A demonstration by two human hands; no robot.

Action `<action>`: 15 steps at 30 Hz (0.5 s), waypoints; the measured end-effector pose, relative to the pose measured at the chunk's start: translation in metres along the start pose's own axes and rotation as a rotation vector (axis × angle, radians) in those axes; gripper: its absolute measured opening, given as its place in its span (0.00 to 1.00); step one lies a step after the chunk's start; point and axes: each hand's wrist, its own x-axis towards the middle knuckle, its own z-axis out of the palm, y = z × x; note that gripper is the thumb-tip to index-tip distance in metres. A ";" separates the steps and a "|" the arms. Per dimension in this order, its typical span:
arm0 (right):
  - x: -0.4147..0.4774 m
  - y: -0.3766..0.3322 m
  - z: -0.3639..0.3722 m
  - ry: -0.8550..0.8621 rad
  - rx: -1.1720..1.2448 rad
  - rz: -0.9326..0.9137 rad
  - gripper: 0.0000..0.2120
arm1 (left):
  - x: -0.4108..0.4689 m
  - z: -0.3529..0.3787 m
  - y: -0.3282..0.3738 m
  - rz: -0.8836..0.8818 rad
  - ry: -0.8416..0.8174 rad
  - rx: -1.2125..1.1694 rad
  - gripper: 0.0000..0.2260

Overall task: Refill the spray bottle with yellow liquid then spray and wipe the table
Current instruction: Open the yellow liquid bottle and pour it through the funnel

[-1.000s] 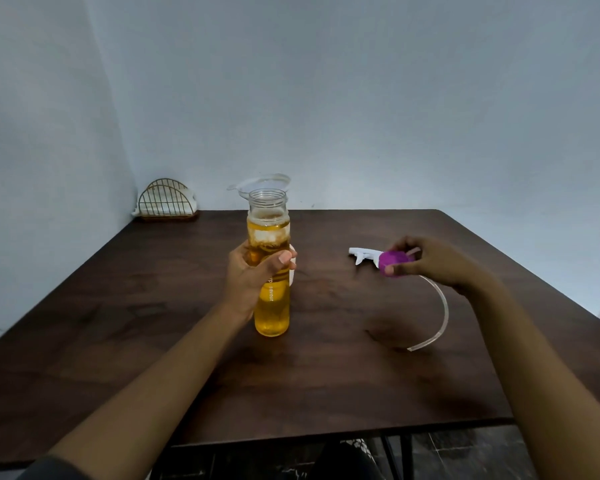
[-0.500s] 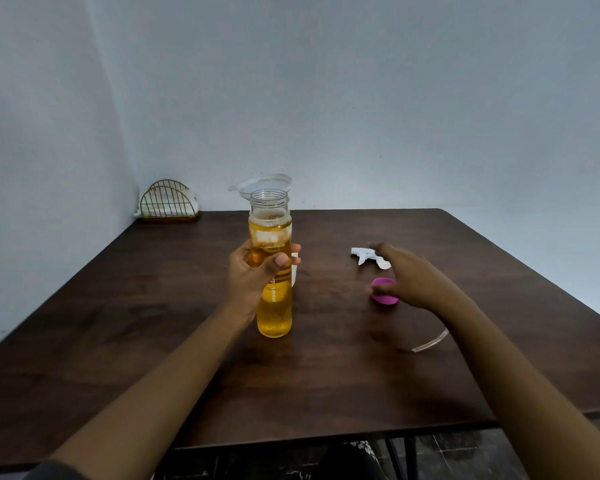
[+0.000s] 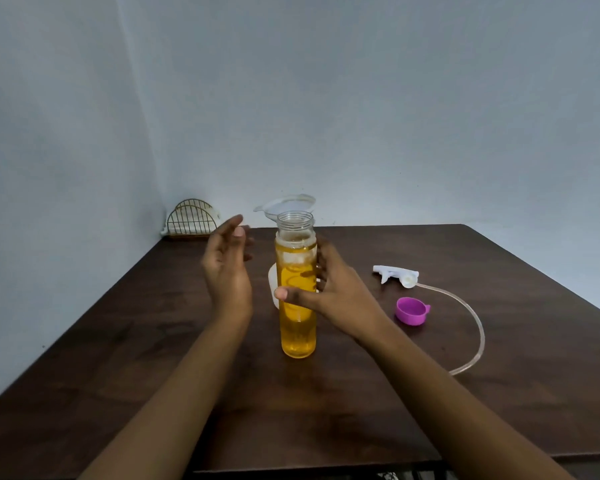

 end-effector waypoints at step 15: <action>0.014 0.007 -0.004 0.176 -0.215 0.015 0.25 | 0.070 0.016 0.027 -0.643 -0.275 0.294 0.10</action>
